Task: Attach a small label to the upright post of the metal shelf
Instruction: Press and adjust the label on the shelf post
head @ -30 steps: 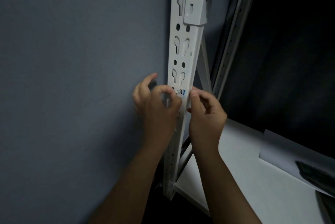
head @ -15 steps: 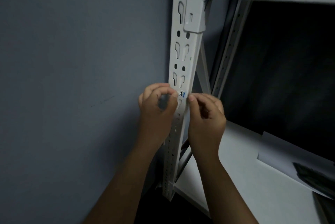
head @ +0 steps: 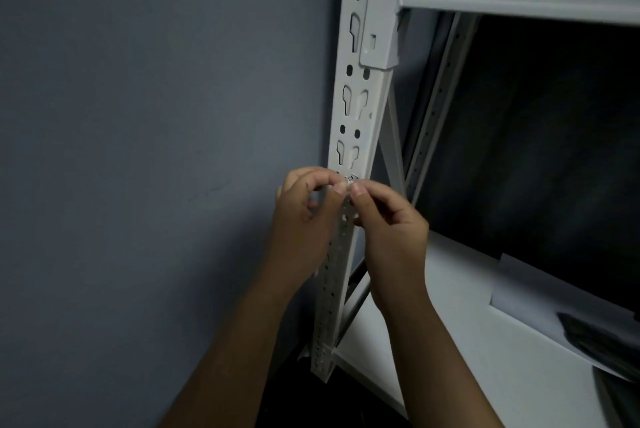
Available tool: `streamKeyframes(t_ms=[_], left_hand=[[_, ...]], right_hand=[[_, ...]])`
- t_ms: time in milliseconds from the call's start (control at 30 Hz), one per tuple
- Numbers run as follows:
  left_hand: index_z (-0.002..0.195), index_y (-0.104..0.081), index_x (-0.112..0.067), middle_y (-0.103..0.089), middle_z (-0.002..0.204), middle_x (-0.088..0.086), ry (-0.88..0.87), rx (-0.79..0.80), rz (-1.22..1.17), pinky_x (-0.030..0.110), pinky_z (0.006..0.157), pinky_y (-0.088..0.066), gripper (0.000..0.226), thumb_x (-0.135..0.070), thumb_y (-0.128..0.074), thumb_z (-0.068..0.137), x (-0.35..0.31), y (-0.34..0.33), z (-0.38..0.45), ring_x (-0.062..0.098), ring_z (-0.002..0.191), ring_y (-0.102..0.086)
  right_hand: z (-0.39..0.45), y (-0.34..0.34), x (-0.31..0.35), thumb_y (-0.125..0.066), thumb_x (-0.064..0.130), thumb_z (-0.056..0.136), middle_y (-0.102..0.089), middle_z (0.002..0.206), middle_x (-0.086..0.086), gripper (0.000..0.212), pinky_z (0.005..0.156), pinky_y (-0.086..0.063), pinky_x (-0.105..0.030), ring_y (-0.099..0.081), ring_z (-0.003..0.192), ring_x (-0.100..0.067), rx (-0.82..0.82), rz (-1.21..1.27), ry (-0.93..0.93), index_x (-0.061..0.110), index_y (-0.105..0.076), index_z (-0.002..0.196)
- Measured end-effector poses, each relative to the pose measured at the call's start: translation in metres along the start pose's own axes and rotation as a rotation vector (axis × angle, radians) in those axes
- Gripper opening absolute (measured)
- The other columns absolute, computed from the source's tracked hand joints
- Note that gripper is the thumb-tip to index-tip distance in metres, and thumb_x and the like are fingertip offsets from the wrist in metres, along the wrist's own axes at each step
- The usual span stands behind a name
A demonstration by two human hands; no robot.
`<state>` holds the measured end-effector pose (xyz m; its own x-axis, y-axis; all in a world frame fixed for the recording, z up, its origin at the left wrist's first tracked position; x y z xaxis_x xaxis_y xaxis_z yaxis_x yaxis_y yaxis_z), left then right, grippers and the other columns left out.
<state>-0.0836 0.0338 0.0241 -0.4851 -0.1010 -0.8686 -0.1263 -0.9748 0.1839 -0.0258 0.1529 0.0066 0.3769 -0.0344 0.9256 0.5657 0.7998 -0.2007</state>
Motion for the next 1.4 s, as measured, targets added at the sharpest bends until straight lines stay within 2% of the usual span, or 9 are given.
streamKeyframes(t_ms=[167,300,500,600,767,933,1067,1200,1400], left_hand=[[0.083,-0.061,-0.032,-0.049,0.103,-0.012,0.059,-0.156,0.09,0.017,0.08,-0.04,0.01,-0.024,-0.06,0.088,0.011,0.005,0.002,0.015,0.107,-0.047],[0.089,-0.067,-0.022,-0.05,0.102,-0.01,-0.011,-0.234,0.228,0.02,0.083,-0.038,0.003,-0.022,-0.065,0.086,0.013,-0.001,0.002,0.012,0.103,-0.043],[0.088,-0.069,-0.016,-0.056,0.094,-0.009,-0.18,-0.336,0.351,0.006,0.076,-0.031,0.005,-0.019,-0.066,0.086,0.009,-0.004,0.002,0.009,0.09,-0.046],[0.087,-0.071,-0.013,-0.062,0.092,-0.001,-0.263,-0.352,0.402,0.012,0.072,-0.032,0.01,-0.019,-0.063,0.086,0.006,-0.006,0.0,0.009,0.086,-0.046],[0.087,-0.071,-0.01,-0.064,0.092,0.004,-0.352,-0.386,0.436,0.016,0.072,-0.037,0.009,-0.016,-0.064,0.086,0.002,-0.008,-0.003,0.012,0.086,-0.048],[0.093,-0.07,-0.008,-0.065,0.097,0.006,-0.414,-0.375,0.497,0.031,0.07,-0.051,0.011,-0.015,-0.065,0.087,-0.001,-0.01,-0.006,0.018,0.086,-0.057],[0.089,-0.071,-0.006,-0.066,0.09,0.006,-0.418,-0.34,0.567,0.022,0.067,-0.047,0.016,-0.019,-0.061,0.087,-0.008,-0.014,-0.005,0.02,0.077,-0.063],[0.079,-0.068,-0.01,-0.063,0.084,0.003,-0.412,-0.304,0.591,0.018,0.056,-0.043,0.006,-0.013,-0.068,0.084,-0.01,-0.016,-0.002,0.015,0.066,-0.06],[0.07,-0.06,-0.011,-0.059,0.078,0.004,-0.403,-0.314,0.623,0.023,0.052,-0.039,0.013,-0.01,-0.07,0.078,-0.012,-0.017,0.005,0.015,0.056,-0.054]], right_hand=[[0.008,0.016,-0.012,-0.058,0.014,0.092,-0.066,0.081,0.009,0.01,0.072,-0.053,-0.016,-0.061,0.075,0.004,-0.185,-0.059,-0.011,0.017,-0.067,0.089],[0.009,0.02,-0.018,-0.06,0.017,0.092,-0.067,0.086,0.011,0.009,0.069,-0.053,-0.013,-0.063,0.081,0.005,-0.283,-0.013,-0.022,0.017,-0.068,0.095],[0.016,0.013,-0.019,-0.057,0.013,0.094,-0.068,0.089,0.01,0.013,0.072,-0.051,-0.012,-0.065,0.085,0.002,-0.251,0.04,0.012,0.02,-0.067,0.094],[0.017,0.011,-0.02,-0.056,0.009,0.094,-0.069,0.089,0.006,0.013,0.07,-0.051,-0.011,-0.067,0.083,0.0,-0.221,0.068,0.006,0.015,-0.067,0.095],[0.02,0.013,-0.022,-0.056,0.011,0.094,-0.071,0.089,0.004,0.014,0.08,-0.055,-0.02,-0.068,0.089,-0.008,-0.207,0.058,0.006,0.02,-0.068,0.092],[0.02,0.013,-0.022,-0.056,0.011,0.094,-0.07,0.091,0.005,0.015,0.076,-0.054,-0.017,-0.067,0.091,-0.008,-0.182,0.037,0.012,0.02,-0.067,0.091],[0.02,0.014,-0.02,-0.056,0.012,0.094,-0.068,0.087,0.01,0.017,0.076,-0.053,-0.015,-0.066,0.088,-0.003,-0.197,-0.01,0.039,0.024,-0.067,0.09],[0.02,0.013,-0.021,-0.056,0.012,0.094,-0.068,0.088,0.009,0.015,0.075,-0.053,-0.014,-0.065,0.086,-0.003,-0.207,-0.011,0.043,0.021,-0.067,0.092],[0.02,0.013,-0.021,-0.057,0.01,0.093,-0.068,0.082,0.014,0.014,0.074,-0.054,-0.017,-0.065,0.082,0.0,-0.208,0.011,0.029,0.019,-0.068,0.092]])
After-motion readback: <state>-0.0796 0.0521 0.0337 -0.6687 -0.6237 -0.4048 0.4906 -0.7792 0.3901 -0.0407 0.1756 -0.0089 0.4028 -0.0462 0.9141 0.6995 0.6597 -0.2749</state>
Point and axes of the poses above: each hand's wrist, its own z-axis towards the middle knuckle, its own y-axis out of the back of the hand, x = y × z, the point moved 8 cm from there along z, towards the middle knuckle
